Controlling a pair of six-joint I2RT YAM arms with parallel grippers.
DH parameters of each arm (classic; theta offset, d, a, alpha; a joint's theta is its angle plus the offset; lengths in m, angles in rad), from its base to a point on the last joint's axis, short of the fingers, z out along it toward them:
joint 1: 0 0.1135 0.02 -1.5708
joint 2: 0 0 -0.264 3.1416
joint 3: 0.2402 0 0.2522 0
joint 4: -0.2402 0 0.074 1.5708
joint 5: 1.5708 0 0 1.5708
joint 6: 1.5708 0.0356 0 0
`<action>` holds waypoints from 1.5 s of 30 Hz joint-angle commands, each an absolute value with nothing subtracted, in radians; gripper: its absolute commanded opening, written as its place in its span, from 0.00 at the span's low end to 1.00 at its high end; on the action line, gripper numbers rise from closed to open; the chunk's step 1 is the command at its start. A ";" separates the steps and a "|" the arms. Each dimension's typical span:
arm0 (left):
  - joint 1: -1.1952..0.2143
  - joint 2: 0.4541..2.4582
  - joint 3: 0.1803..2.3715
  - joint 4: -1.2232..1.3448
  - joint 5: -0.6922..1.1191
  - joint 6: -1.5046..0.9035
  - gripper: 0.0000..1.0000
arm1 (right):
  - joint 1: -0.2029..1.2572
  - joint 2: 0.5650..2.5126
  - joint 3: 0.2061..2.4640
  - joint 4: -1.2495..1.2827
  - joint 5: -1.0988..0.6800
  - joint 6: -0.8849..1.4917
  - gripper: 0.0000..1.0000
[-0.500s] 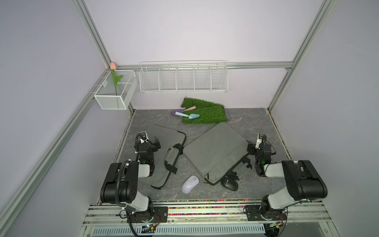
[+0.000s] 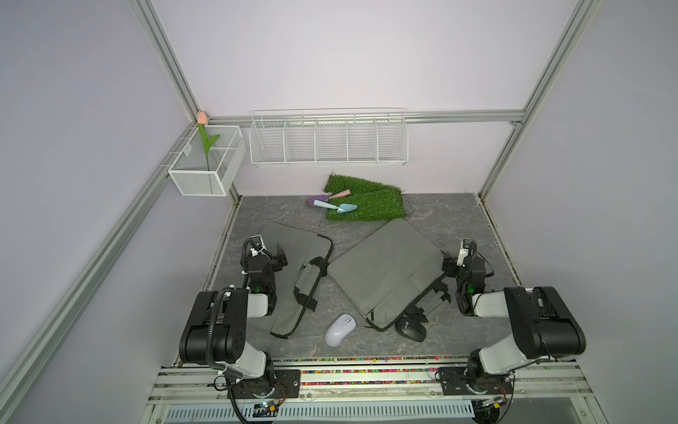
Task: Put the mouse into the laptop bag
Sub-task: Adjust the zippered laptop bag at the center of the board.
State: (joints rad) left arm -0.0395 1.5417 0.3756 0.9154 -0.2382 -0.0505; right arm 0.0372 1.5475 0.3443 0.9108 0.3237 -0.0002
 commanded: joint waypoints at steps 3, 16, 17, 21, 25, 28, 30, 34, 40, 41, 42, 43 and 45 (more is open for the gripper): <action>-0.041 1.550 0.380 0.925 -0.241 -0.034 0.99 | 0.044 1.536 0.352 0.944 0.319 -0.003 0.89; -0.175 0.871 0.366 0.428 -0.291 -0.235 0.99 | 0.269 1.061 0.788 -0.235 0.594 0.386 0.89; -0.176 0.799 0.426 0.281 -0.235 -0.297 0.99 | 0.296 1.046 0.842 -0.334 0.624 0.425 0.89; -0.178 0.643 0.593 -0.074 -0.060 -0.325 0.99 | 0.304 0.837 0.815 -0.438 0.495 0.607 0.89; -0.164 0.560 0.568 -0.251 -0.382 -0.619 0.99 | 0.299 0.634 0.689 -0.341 0.261 0.616 0.89; -0.107 0.513 0.556 -0.247 -0.215 -0.663 1.00 | 0.311 0.577 0.632 -0.302 0.126 0.614 0.89; -0.106 0.489 0.542 -0.219 -0.105 -0.707 0.89 | 0.339 0.595 0.617 -0.317 0.064 0.626 0.89; -0.125 0.498 0.508 -0.243 -0.024 -0.896 0.86 | 0.484 0.645 0.568 -0.341 0.133 0.665 0.89; -0.488 0.718 0.509 -0.166 -0.092 -0.942 0.83 | 0.619 0.727 0.452 -0.308 0.274 0.795 0.96; -0.571 0.770 0.529 -0.179 -0.127 -0.948 0.82 | 0.604 0.723 0.425 -0.301 0.282 0.804 0.96; -0.641 0.816 0.558 -0.207 -0.140 -0.953 0.82 | 0.586 0.716 0.402 -0.299 0.283 0.808 0.96; -0.697 0.845 0.575 -0.220 -0.162 -0.961 0.81 | 0.567 0.711 0.387 -0.299 0.271 0.809 0.95; -0.800 0.897 0.585 -0.200 -0.213 -0.989 0.82 | 0.503 0.711 0.345 -0.262 0.191 0.806 0.93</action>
